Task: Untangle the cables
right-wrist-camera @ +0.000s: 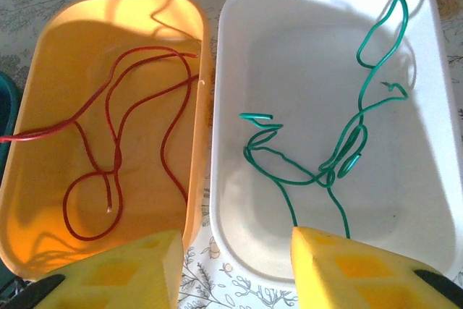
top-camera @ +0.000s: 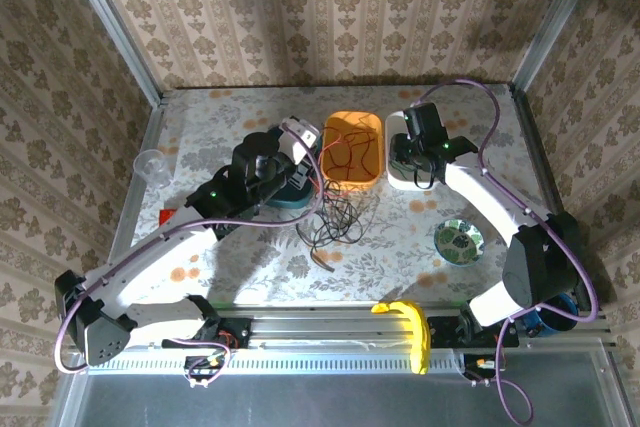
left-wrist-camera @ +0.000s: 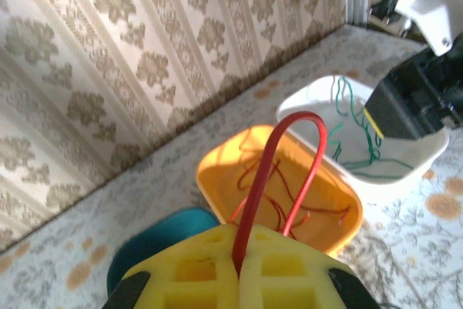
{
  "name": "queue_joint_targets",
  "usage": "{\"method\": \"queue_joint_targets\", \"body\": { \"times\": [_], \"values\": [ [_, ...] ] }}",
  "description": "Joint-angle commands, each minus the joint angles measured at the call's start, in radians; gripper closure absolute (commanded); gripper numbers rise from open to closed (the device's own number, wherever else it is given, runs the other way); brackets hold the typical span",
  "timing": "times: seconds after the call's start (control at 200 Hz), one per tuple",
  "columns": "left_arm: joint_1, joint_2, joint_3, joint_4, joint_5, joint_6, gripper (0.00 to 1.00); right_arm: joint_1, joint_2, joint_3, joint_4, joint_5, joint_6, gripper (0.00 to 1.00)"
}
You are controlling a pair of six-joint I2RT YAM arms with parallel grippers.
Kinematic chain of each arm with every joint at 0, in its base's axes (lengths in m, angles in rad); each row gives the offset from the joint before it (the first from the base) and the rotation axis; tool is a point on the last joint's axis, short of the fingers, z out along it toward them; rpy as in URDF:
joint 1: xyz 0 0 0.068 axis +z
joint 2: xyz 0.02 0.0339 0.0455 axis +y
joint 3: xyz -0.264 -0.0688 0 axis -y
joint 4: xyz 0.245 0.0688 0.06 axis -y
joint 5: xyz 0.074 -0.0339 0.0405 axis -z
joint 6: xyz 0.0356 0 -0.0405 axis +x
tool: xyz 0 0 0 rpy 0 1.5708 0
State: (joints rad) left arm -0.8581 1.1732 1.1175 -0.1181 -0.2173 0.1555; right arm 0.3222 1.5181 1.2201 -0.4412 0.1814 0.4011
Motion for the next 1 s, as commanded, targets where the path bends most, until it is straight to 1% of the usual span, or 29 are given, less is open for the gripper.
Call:
{"method": "queue_joint_targets", "body": {
  "times": [0.0,0.09,0.22,0.31,0.395,0.585,0.71,0.905,0.995],
  "values": [
    [-0.016,-0.003,0.044,0.142,-0.014,0.082,1.0,-0.005,-0.046,-0.012,0.036,0.048,0.021,0.55],
    [-0.021,-0.004,0.041,0.2,-0.061,0.106,1.0,-0.009,-0.057,-0.02,0.041,0.052,0.021,0.55],
    [-0.037,-0.019,0.004,0.289,-0.139,0.106,1.0,-0.013,-0.073,-0.034,0.044,0.057,0.017,0.55],
    [-0.042,-0.023,-0.016,0.327,-0.156,0.121,1.0,-0.015,-0.08,-0.044,0.05,0.058,0.019,0.55],
    [-0.052,-0.021,-0.012,0.364,-0.182,0.165,1.0,-0.017,-0.079,-0.047,0.053,0.054,0.018,0.55],
    [-0.054,-0.006,0.004,0.481,-0.22,0.296,1.0,-0.019,-0.078,-0.039,0.055,0.058,0.015,0.55],
    [-0.064,0.034,0.031,0.496,-0.22,0.405,1.0,-0.02,-0.079,-0.039,0.057,0.057,0.015,0.55],
    [-0.137,0.083,0.032,0.525,-0.238,0.65,1.0,-0.025,-0.092,-0.055,0.06,0.065,0.02,0.55],
    [-0.183,0.083,0.024,0.527,-0.227,0.717,1.0,-0.026,-0.098,-0.063,0.061,0.064,0.019,0.55]
  ]
}}
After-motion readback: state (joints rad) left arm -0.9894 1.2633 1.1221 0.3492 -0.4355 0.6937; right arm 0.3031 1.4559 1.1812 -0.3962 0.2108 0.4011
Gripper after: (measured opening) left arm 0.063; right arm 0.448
